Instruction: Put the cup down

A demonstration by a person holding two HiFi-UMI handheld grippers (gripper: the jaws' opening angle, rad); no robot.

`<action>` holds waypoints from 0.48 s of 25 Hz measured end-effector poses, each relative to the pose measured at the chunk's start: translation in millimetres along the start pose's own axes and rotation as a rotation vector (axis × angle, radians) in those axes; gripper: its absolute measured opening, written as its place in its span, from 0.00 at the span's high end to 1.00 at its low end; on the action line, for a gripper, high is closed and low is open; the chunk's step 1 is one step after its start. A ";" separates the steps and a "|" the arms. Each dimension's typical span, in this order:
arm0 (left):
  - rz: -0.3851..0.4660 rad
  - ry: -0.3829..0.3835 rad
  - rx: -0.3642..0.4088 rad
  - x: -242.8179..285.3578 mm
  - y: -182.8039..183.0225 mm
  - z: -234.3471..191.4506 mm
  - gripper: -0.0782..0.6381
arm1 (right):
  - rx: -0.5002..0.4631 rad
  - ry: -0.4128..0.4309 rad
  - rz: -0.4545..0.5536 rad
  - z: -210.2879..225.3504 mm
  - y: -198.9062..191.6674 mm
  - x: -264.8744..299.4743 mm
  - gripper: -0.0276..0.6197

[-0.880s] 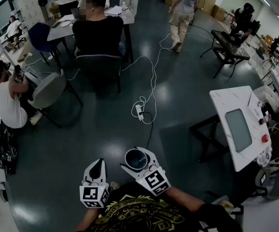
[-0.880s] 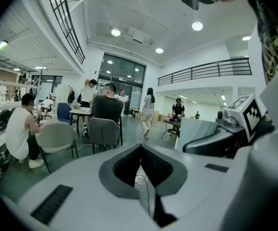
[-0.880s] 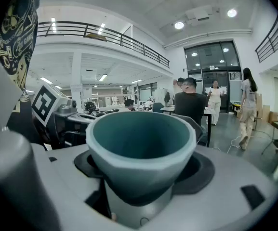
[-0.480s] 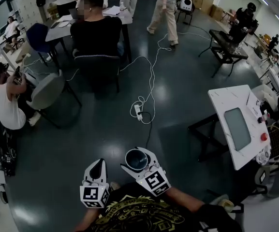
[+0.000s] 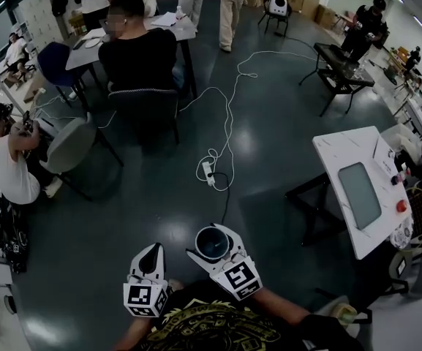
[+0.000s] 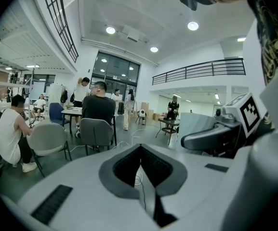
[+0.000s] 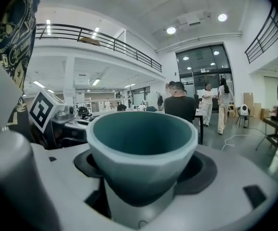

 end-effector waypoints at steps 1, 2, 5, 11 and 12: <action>0.004 -0.005 0.001 5.7 2.7 6.4 0.88 | -0.001 -0.005 0.000 7.0 -0.8 -4.7 0.37; 0.009 -0.012 0.002 11.9 6.4 13.6 0.88 | -0.001 -0.011 0.000 14.8 -1.5 -9.6 0.37; 0.025 -0.042 0.014 33.3 19.8 36.2 0.88 | 0.004 -0.040 0.015 41.4 0.2 -24.3 0.37; 0.038 -0.112 0.051 80.7 39.2 89.6 0.88 | 0.011 -0.096 0.046 95.3 -0.3 -62.2 0.37; 0.035 -0.122 0.055 88.3 40.4 99.4 0.88 | 0.009 -0.107 0.050 104.2 -1.9 -69.6 0.37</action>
Point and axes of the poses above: the fingertips, and each gripper's own axes: x forward along the fingers, z to its right, y out of its top, the point moved 4 cm from there along -x, backward along the fingers
